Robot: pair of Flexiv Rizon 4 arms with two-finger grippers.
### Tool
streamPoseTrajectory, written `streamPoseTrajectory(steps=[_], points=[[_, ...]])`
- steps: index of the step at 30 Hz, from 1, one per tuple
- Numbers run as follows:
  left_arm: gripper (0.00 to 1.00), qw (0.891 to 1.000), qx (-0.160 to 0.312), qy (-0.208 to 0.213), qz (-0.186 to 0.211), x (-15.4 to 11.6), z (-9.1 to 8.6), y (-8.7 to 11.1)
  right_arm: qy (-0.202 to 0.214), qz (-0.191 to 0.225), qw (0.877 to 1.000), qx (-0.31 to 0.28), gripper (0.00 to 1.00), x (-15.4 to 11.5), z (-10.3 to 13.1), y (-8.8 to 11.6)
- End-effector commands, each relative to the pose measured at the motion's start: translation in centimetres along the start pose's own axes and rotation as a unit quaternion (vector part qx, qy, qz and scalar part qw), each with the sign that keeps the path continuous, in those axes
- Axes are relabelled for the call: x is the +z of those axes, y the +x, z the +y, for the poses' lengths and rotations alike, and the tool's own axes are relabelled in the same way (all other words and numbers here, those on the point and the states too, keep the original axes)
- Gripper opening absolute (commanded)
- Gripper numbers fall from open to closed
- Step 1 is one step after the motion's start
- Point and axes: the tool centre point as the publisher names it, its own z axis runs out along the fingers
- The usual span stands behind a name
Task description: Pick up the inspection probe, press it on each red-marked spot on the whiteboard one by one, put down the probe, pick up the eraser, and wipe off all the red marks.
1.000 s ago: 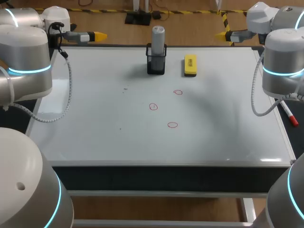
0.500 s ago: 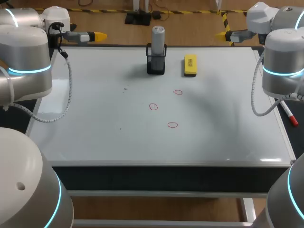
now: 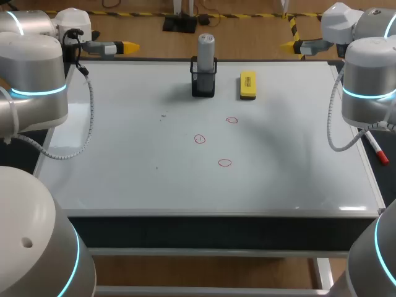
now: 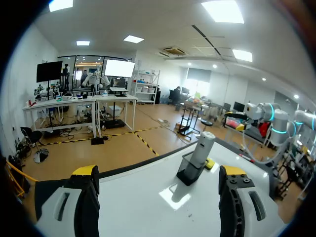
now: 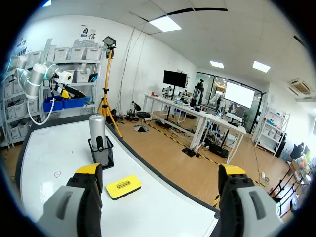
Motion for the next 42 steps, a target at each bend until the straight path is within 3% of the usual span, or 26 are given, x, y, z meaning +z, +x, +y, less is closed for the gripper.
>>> streamPoseTrajectory(steps=[1,8,13,18,28,35,42], points=[[1.00,1.000,0.000,0.000,0.000,0.0,0.0,0.0,0.000,0.000,1.000,0.000,1.00,0.0,0.0,0.0],[1.00,1.000,0.000,0.000,0.000,0.0,0.0,0.0,0.000,0.000,1.000,0.000,1.00,0.0,0.0,0.0],[1.00,0.996,0.041,-0.010,0.081,2.0,0.1,0.5,0.000,0.000,1.000,0.000,1.00,0.0,0.0,0.0],[1.00,0.984,0.077,-0.003,0.162,4.3,0.1,1.8,0.000,0.000,1.000,0.000,1.00,0.0,0.0,0.0],[1.00,0.948,0.104,0.038,0.298,8.9,-0.3,3.8,0.000,0.000,1.000,0.000,1.00,0.0,0.0,0.0],[1.00,0.925,0.114,0.065,0.356,13.2,0.0,5.8,0.000,0.000,1.000,0.000,1.00,0.0,0.0,0.0],[1.00,0.914,0.117,0.089,0.379,16.5,-0.2,8.0,0.000,0.000,1.000,0.000,1.00,0.0,0.0,0.0]])
